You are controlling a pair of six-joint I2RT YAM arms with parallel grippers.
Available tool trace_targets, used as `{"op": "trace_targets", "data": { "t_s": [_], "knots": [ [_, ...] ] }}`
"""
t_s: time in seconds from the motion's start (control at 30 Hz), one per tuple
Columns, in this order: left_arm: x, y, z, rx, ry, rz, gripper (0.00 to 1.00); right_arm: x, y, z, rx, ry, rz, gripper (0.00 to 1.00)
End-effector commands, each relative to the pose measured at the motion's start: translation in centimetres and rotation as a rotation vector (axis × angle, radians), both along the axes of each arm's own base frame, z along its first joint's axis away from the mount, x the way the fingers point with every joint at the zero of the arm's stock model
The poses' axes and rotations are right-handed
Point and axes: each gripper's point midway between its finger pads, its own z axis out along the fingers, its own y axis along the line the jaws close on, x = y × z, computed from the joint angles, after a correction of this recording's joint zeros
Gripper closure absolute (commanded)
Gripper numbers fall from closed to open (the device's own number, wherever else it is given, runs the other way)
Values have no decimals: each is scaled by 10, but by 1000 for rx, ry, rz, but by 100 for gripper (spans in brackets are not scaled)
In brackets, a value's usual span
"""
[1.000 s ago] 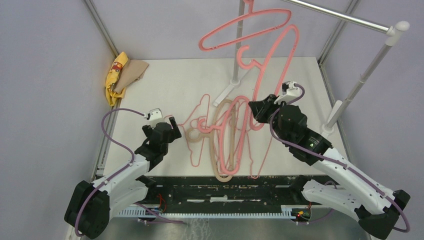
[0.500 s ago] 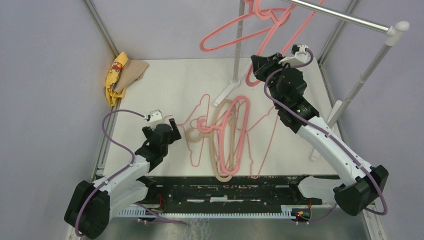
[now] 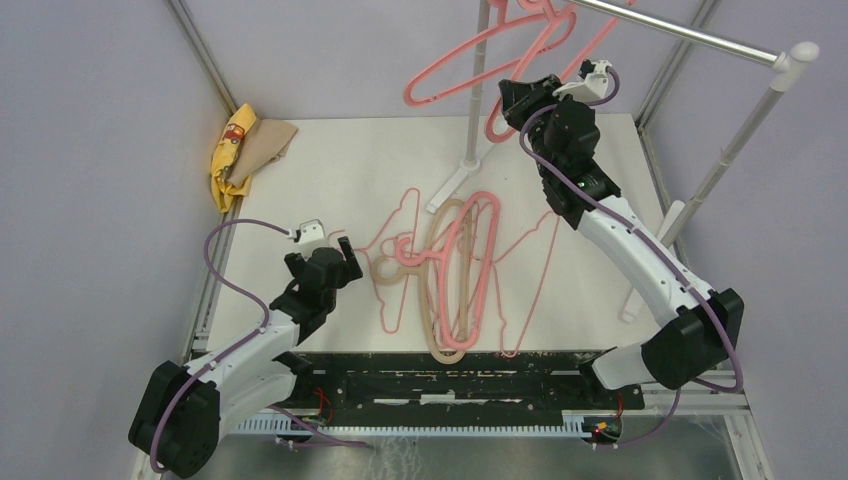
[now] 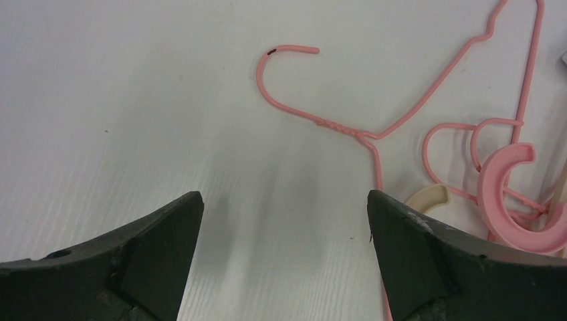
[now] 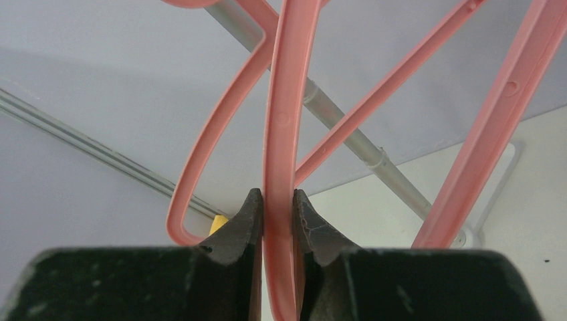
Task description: Organize the hangers
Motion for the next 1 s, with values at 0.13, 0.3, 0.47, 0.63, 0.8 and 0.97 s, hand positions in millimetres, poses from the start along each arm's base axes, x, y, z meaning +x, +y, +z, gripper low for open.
{"op": "trace_targets", "data": {
  "t_s": [0.13, 0.3, 0.47, 0.63, 0.8, 0.97],
  "knots": [
    [15, -6, 31, -8, -64, -7, 1, 28, 0, 17, 129, -61, 50, 99],
    [17, -11, 35, -22, -72, -27, 1, 39, 1, 11, 139, -47, 64, 99],
    [24, -17, 42, -29, -81, -39, 1, 52, 5, 4, 143, -11, 91, 99],
    [33, -24, 46, -29, -72, -52, 1, 57, 18, -9, 136, 33, 145, 98],
    [38, -28, 46, -27, -60, -63, 1, 51, 22, -29, 135, 83, 173, 80],
    [40, -33, 49, -40, -63, -81, 1, 33, 12, -35, 124, 92, 157, 46]
  ]
}}
